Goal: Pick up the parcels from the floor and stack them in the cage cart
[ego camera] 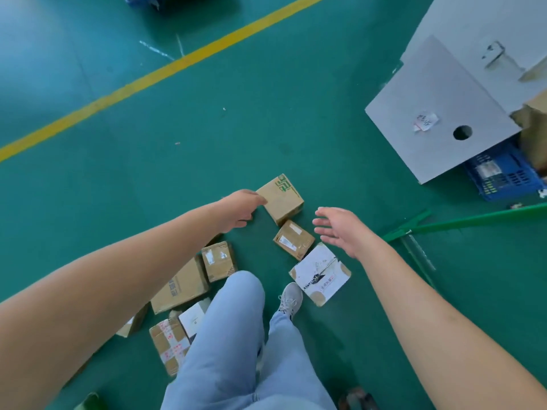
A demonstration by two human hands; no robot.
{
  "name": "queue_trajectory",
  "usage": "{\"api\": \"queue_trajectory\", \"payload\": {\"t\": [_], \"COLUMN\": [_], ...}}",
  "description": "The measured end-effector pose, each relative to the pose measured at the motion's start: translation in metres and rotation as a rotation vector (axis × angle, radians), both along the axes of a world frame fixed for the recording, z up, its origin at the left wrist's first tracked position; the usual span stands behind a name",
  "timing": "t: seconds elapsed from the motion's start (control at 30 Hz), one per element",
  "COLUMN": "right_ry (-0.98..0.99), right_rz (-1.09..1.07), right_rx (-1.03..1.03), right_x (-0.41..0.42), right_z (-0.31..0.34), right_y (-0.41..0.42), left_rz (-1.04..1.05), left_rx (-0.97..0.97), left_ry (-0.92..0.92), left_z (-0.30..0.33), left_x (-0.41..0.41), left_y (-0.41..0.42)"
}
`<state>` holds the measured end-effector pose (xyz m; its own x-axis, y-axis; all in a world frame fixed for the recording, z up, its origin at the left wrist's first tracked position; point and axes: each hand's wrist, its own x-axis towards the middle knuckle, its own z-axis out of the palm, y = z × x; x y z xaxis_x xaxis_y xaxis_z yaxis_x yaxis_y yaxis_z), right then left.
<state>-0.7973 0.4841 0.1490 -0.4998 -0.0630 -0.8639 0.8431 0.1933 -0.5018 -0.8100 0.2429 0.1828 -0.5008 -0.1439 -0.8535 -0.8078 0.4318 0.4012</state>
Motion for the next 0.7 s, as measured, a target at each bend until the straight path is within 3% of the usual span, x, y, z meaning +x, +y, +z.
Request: {"api": "queue_trajectory", "payload": {"t": [0.27,0.7], "right_ry": [-0.085,-0.247], "right_rz": [0.11,0.203], "right_rx": [0.061,0.189], "right_x": [-0.043,-0.093], "right_z": [-0.094,-0.382], "right_y": [-0.009,-0.039], "left_rz": [0.026,0.105], "left_rx": [-0.009,0.048], "left_ry": [-0.121,-0.246], "left_z": [-0.104,-0.407], "left_x": [-0.037,-0.109], "left_y": [-0.009,-0.033]}}
